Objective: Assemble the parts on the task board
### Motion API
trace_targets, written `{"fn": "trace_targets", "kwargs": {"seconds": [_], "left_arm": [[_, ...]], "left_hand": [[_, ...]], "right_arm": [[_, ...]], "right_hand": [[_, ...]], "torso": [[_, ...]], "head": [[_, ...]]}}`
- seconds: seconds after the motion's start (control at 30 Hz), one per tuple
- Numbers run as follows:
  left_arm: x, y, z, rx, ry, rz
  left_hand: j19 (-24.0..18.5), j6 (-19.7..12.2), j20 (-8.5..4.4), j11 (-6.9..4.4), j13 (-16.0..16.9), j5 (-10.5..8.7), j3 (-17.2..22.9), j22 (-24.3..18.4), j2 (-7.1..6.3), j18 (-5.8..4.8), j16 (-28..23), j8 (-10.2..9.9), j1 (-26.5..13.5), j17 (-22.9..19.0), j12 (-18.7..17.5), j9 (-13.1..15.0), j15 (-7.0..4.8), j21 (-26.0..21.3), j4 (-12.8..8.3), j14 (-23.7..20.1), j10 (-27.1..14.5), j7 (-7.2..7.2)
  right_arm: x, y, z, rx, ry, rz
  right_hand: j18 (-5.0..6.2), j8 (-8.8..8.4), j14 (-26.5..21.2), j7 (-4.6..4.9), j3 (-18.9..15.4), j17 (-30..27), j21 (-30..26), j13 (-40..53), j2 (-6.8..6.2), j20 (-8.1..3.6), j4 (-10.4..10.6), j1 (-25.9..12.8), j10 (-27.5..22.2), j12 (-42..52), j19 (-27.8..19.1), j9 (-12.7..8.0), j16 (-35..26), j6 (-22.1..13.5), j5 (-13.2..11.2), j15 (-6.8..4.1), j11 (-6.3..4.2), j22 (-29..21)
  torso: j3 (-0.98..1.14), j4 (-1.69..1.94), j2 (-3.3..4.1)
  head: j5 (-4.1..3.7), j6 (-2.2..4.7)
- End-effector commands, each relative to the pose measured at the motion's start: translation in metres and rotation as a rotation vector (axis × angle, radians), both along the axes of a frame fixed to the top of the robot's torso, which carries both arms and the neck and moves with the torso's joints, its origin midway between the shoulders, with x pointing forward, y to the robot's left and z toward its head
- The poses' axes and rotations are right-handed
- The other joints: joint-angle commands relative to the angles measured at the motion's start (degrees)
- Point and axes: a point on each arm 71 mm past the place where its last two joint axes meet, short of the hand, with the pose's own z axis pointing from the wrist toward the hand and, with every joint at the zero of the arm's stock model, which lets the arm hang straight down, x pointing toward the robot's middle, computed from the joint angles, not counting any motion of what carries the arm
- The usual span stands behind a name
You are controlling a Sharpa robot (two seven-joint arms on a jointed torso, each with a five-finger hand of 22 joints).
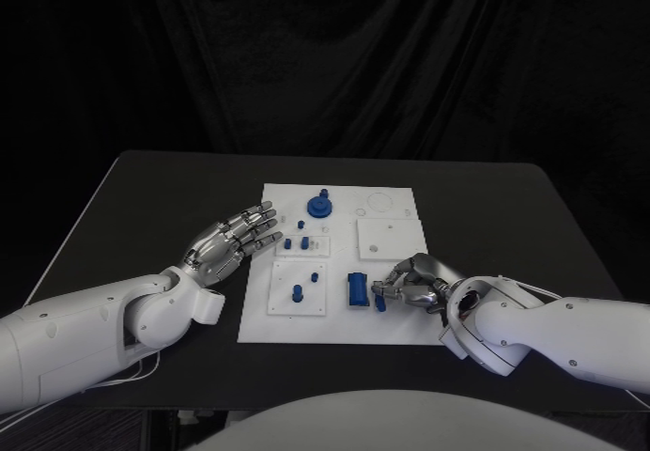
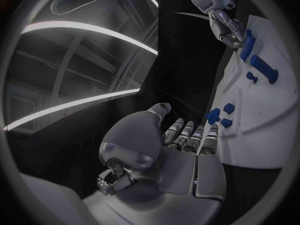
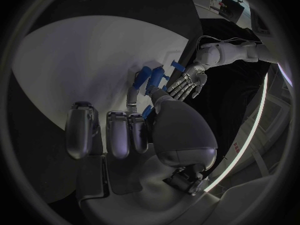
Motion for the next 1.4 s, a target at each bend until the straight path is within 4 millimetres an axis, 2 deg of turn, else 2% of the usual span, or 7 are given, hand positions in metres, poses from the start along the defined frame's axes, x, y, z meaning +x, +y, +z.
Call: {"fn": "trace_targets", "kwargs": {"seconds": [0.03, 0.27, 0.5, 0.67, 0.73, 0.97, 1.4], "left_arm": [[-0.001, -0.001, 0.001, -0.016, -0.004, -0.011], [-0.001, 0.0, 0.001, -0.015, -0.005, -0.008], [-0.001, 0.001, 0.001, -0.014, -0.006, -0.005], [-0.001, 0.002, 0.001, -0.014, -0.006, -0.004], [-0.002, 0.002, 0.001, -0.014, -0.006, -0.003], [-0.002, 0.002, 0.001, -0.013, -0.007, -0.001], [-0.002, 0.003, 0.001, -0.012, -0.007, 0.002]], "left_hand": [[0.32, 0.22, 0.1, -0.29, 0.09, 0.17, 0.46, -0.09, 0.07, -0.83, 0.19, 0.27, -0.59, 0.07, 0.24, 0.11, 0.07, 0.3, 0.04, -0.21, -0.03, 0.6], [0.32, 0.22, 0.1, -0.29, 0.09, 0.17, 0.46, -0.09, 0.07, -0.83, 0.19, 0.27, -0.59, 0.07, 0.24, 0.11, 0.07, 0.3, 0.04, -0.21, -0.03, 0.6], [0.32, 0.37, 0.1, -0.31, 0.09, 0.17, 0.53, -0.1, 0.1, -0.82, 0.2, 0.32, -0.61, 0.07, 0.25, 0.13, 0.05, 0.3, 0.03, -0.21, -0.03, 0.71], [0.32, 0.37, 0.1, -0.31, 0.09, 0.17, 0.53, -0.1, 0.1, -0.82, 0.2, 0.32, -0.61, 0.07, 0.25, 0.13, 0.05, 0.3, 0.03, -0.21, -0.03, 0.71], [0.32, 0.37, 0.1, -0.31, 0.09, 0.17, 0.53, -0.1, 0.1, -0.82, 0.2, 0.32, -0.61, 0.07, 0.25, 0.13, 0.05, 0.3, 0.03, -0.21, -0.03, 0.71], [0.36, 0.52, 0.1, -0.28, 0.1, 0.18, 0.59, -0.05, 0.09, -0.81, 0.27, 0.36, -0.63, 0.08, 0.34, 0.15, 0.03, 0.32, 0.01, -0.2, -0.01, 0.75], [0.36, 0.64, 0.1, -0.24, 0.1, 0.18, 0.63, -0.05, 0.07, -0.8, 0.31, 0.39, -0.64, 0.09, 0.32, 0.17, 0.03, 0.32, -0.02, -0.19, -0.01, 0.76]], "right_arm": [[0.0, 0.0, 0.003, 0.018, -0.05, 0.005], [0.0, -0.002, 0.011, 0.075, -0.135, 0.001], [-0.003, -0.008, 0.016, 0.102, -0.16, 0.006], [-0.011, -0.012, 0.013, 0.091, -0.09, 0.044], [-0.017, -0.014, 0.011, 0.09, -0.055, 0.06], [-0.033, -0.018, 0.002, 0.067, 0.055, 0.09], [-0.04, -0.02, -0.007, 0.038, 0.131, 0.104]], "right_hand": [[0.31, 0.6, 4.52, 0.2, -1.61, 7.39, 0.23, 15.1, 0.02, 0.15, 2.36, -2.32, 5.87, 0.16, 1.38, 0.2, -0.31, -0.68, -1.7, 0.21, 0.17, 11.04], [0.27, 1.84, 4.62, 0.06, -5.03, 7.87, 0.42, 15.1, 0.58, 0.11, 6.68, -4.66, 5.87, 0.16, 1.51, 0.68, -0.11, -1.37, -3.46, 0.13, 0.06, 11.12], [0.21, 3.1, 4.73, -0.14, -6.15, 8.34, 0.72, 15.1, 0.83, 0.01, 7.59, -4.13, 5.87, 0.16, 1.65, 1.5, 0.1, -1.42, -3.17, 0.04, -0.1, 11.22], [0.14, 6.88, 4.78, -0.72, -6.98, 8.66, 1.03, 15.1, 0.83, -0.36, 5.46, 0.92, 5.87, 0.16, 1.77, 4.64, 0.24, -2.11, 0.52, -0.41, -0.6, 11.32], [0.13, 7.23, 4.78, -0.78, -7.08, 8.67, 1.1, 15.1, 0.88, -0.4, 5.31, 1.26, 5.87, 0.16, 1.8, 4.96, 0.24, -2.25, 0.63, -0.45, -0.66, 11.34], [-0.23, 13.22, 5.09, -2.09, -7.21, 10.22, 2.69, 15.1, 1.01, -1.27, 1.82, 6.48, 5.87, 0.16, 2.43, 10.23, 0.91, -3.06, 1.48, -1.4, -1.82, 11.84], [-0.17, 14.99, 5.02, -2.5, -7.48, 9.93, 2.46, 15.1, 1.21, -1.53, 1.1, 7.56, 5.87, 0.16, 2.32, 11.94, 0.79, -3.18, 0.92, -1.69, -2.16, 11.75]], "torso": [[0.02, 0.05, 0.0], [0.0, 0.0, 0.02], [0.0, -0.01, 0.03], [0.03, -0.01, 0.03], [0.03, -0.02, 0.05], [0.0, 0.01, 0.04], [-0.04, -0.07, 0.01]], "head": [[0.02, 0.0], [0.3, 0.0], [0.29, 0.0], [0.33, 0.0], [0.37, 0.0], [0.3, 0.0], [0.51, 0.0]]}}
